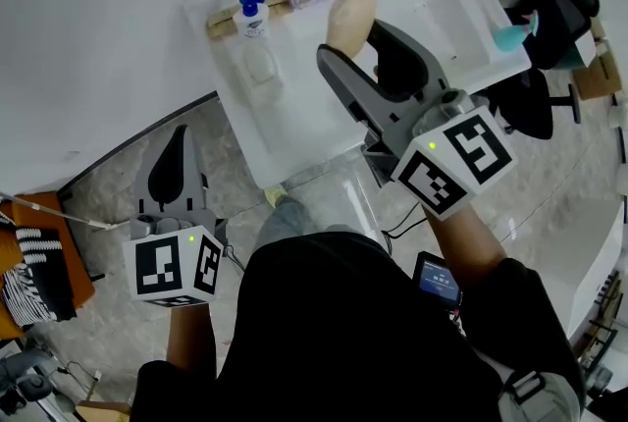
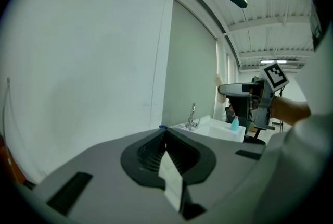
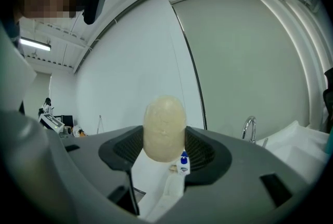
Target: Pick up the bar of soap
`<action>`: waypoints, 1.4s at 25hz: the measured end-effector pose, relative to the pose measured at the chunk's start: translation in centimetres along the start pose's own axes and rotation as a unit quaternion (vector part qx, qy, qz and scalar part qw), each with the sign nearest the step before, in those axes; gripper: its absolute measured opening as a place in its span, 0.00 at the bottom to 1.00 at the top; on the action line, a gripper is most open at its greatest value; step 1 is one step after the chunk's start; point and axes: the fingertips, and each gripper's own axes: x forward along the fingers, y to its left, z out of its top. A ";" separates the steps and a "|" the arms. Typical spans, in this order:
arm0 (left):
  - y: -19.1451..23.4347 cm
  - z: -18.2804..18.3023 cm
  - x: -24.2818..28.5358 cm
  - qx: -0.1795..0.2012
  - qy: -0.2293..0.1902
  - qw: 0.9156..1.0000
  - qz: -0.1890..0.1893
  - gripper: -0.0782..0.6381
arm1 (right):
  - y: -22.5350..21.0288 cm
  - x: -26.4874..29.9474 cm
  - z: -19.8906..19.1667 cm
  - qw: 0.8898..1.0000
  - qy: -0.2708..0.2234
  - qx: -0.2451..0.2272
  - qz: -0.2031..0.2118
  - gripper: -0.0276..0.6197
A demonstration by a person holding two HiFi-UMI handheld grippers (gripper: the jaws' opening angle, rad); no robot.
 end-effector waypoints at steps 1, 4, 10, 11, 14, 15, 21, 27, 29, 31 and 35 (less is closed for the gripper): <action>-0.7 0.0 -0.7 0.000 -0.001 1.000 0.003 0.12 | 0.1 -1.0 0.0 1.000 -0.001 0.001 0.002 0.45; -3.7 -0.5 -2.6 0.001 -0.004 1.000 0.002 0.12 | 0.2 -4.5 -0.4 1.000 -0.002 -0.004 0.000 0.45; -9.4 -2.9 -7.6 0.008 -0.007 1.000 0.001 0.12 | 1.0 -12.3 -2.1 1.000 -0.002 -0.007 -0.001 0.45; -10.6 -3.3 -8.6 0.007 -0.009 1.000 0.000 0.12 | 1.3 -13.8 -2.3 1.000 -0.003 -0.009 -0.001 0.45; -14.0 -4.7 -11.8 0.006 -0.017 1.000 -0.003 0.12 | 2.1 -18.6 -3.0 1.000 -0.006 -0.014 -0.002 0.45; -15.1 -5.1 -12.9 0.006 -0.020 1.000 -0.003 0.12 | 2.5 -20.2 -3.2 1.000 -0.008 -0.014 -0.002 0.45; -21.9 -7.2 -21.0 0.012 -0.024 1.000 0.006 0.12 | 5.6 -29.5 -4.0 1.000 -0.016 -0.010 0.010 0.45; -25.5 -7.8 -27.7 0.018 -0.028 0.999 0.022 0.12 | 8.9 -36.1 -3.8 0.999 -0.028 -0.014 0.023 0.45; -26.5 -8.0 -29.3 0.019 -0.025 0.999 0.020 0.12 | 9.8 -37.9 -3.8 0.999 -0.031 -0.013 0.022 0.45; -27.1 -8.0 -30.3 0.022 -0.025 0.999 0.017 0.12 | 10.5 -39.1 -3.3 0.999 -0.038 -0.019 0.020 0.45; -27.8 -7.4 -31.5 0.029 -0.030 0.999 0.003 0.12 | 11.7 -41.0 -2.4 0.998 -0.050 -0.023 0.012 0.45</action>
